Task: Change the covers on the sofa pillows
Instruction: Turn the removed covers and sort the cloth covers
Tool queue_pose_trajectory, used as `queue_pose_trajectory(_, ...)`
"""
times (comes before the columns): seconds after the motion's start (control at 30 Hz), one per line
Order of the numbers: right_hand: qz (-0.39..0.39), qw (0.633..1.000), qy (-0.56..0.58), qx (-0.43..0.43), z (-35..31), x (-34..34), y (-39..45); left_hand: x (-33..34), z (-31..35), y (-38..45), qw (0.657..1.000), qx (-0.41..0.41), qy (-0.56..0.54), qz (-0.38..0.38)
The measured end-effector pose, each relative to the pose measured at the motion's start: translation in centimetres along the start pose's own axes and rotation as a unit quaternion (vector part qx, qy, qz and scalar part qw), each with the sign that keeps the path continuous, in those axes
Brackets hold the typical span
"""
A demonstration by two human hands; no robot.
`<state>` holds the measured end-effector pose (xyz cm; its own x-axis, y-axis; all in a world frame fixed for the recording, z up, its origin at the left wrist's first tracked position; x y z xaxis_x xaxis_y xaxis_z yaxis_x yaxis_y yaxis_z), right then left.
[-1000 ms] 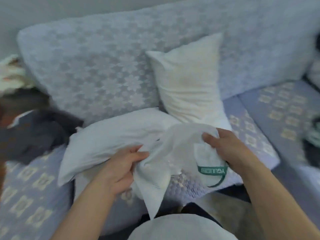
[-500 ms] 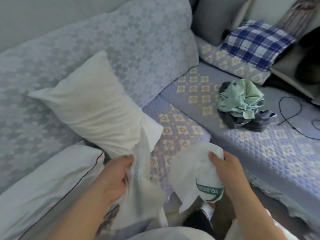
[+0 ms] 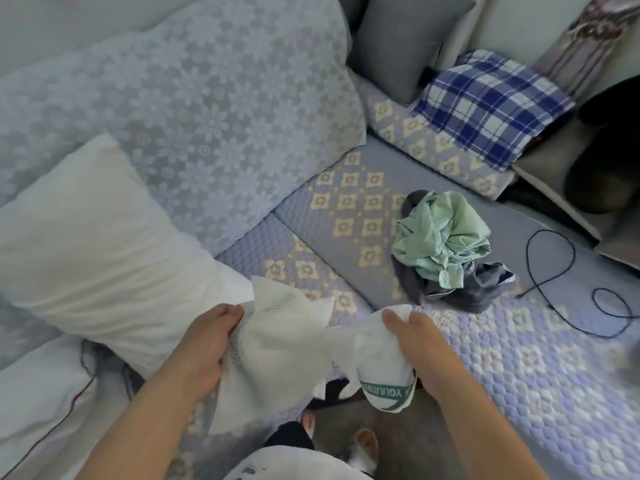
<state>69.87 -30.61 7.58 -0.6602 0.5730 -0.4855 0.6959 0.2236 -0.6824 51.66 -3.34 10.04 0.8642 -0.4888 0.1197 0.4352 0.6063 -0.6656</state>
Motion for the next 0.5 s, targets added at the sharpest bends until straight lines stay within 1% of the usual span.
queue_pose_trajectory(0.03, -0.005, 1.000, 0.000, 0.004, 0.0, -0.2, 2.3, 0.7, 0.5, 1.4, 1.000, -0.002, 0.010, -0.002)
queue_pose_trajectory(0.1, -0.015, 1.000, -0.006, 0.009, 0.2, -0.1, 4.2, 1.0, 0.7, 2.8, 1.000, -0.001, 0.011, -0.006)
queue_pose_trajectory(0.2, 0.004, 0.998, -0.063, 0.010, -1.9, -0.5, 7.0, 2.2, 1.9, 6.3, 0.999, -0.004, -0.040, -0.014)
queue_pose_trajectory(0.3, 0.034, 0.992, -0.122, 0.005, -5.6, -2.5, 11.0, 4.0, 3.7, 9.0, 0.995, -0.020, -0.086, -0.037)
queue_pose_trajectory(0.33, 0.034, 0.990, -0.134, 0.001, -7.6, -3.2, 12.5, 4.3, 4.1, 9.9, 0.994, -0.024, -0.100, -0.041)
queue_pose_trajectory(0.43, 0.036, 0.991, -0.128, -0.023, -12.4, -5.4, 16.5, 5.6, 5.1, 10.7, 0.992, -0.030, -0.111, -0.053)
queue_pose_trajectory(0.5, 0.052, 0.992, -0.105, -0.052, -16.6, -7.5, 19.6, 6.5, 6.0, 11.4, 0.993, -0.022, -0.103, -0.049)
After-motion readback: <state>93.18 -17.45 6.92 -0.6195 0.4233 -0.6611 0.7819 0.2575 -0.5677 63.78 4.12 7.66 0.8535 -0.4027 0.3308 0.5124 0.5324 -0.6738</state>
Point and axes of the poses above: each hand's wrist, its own y-axis towards the middle knuckle, its own x-axis out of the palm, z = x × y, the point moved 7 cm from there along y, towards the middle knuckle, and after that the axes turned 15 degrees about -y, right-handed, at the moved point
